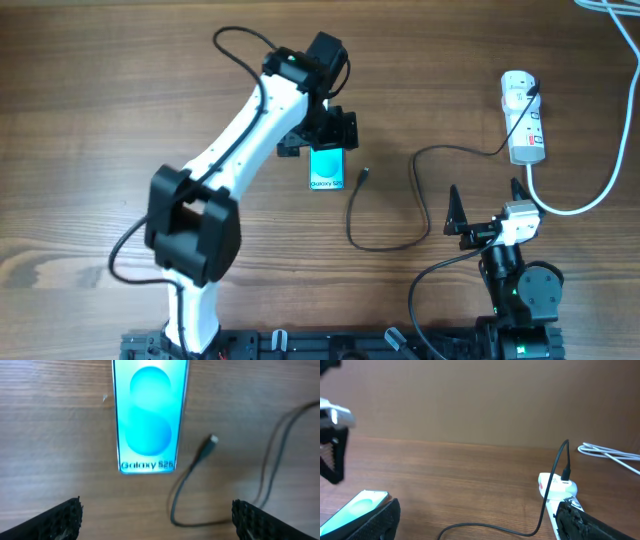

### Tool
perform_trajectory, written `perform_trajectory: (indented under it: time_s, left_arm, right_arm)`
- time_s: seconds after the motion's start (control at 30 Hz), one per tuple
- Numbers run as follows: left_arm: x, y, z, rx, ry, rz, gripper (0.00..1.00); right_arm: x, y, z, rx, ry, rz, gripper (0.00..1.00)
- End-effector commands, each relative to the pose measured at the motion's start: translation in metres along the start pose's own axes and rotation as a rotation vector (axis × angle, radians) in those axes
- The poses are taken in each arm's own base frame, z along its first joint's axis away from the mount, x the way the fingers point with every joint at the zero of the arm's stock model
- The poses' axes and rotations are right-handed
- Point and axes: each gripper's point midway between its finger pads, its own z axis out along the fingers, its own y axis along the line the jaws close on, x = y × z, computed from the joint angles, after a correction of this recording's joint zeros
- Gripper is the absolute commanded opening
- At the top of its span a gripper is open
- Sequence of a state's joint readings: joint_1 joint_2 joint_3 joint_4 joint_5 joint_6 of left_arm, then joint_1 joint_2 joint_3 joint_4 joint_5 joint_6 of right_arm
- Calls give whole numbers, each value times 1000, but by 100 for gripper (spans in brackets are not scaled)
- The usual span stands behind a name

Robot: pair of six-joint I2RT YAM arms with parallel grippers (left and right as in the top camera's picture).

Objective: Plug charger to phone and switch on socket
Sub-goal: 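Reach the left gripper forward over the light-blue phone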

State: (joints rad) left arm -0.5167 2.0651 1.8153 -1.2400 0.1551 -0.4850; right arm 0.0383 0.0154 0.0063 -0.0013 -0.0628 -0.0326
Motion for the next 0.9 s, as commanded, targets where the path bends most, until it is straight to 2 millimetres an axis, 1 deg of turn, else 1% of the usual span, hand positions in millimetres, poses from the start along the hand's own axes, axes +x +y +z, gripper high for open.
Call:
perform_trajectory:
  time_s: [0.0,0.13,0.2,0.33,0.4,0.5,0.63,0.73,0.87]
  left_arm:
    - [-14,-7,11,2,-37,-12,100]
    - [-25,-12,16,22,-68,-8,100]
    - [-28,-14,22,24,-75,-3,100]
    - [-36,-2,29,-49,-104,-5,100]
    - [-37,1,32,-69,-106,-6,100]
    - [-38,5,44,-87,-90,-8,100]
    - [-34,2,60,-101,-67,4,100]
    - [-35,-3,68,-104,-69,15,100]
    - [-37,5,78,-145,-70,15,100]
  right_arm:
    - [-2,-1,0,6,-9,-18,100]
    - [-2,-1,0,6,-9,-18,100]
    - [-2,-1,0,6,-9,-18,99]
    - [-2,-1,0,6,-9,-18,100]
    - [-2,-1,0,6,-9,-18,100]
    - [-2,-1,0,6,-9,-18,100]
    - [-2,-1,0,6,-9,-18,100]
    - [-2,-1,0,6,-9,-18,100]
    - [-2,-1,0,6,-9,-18,100]
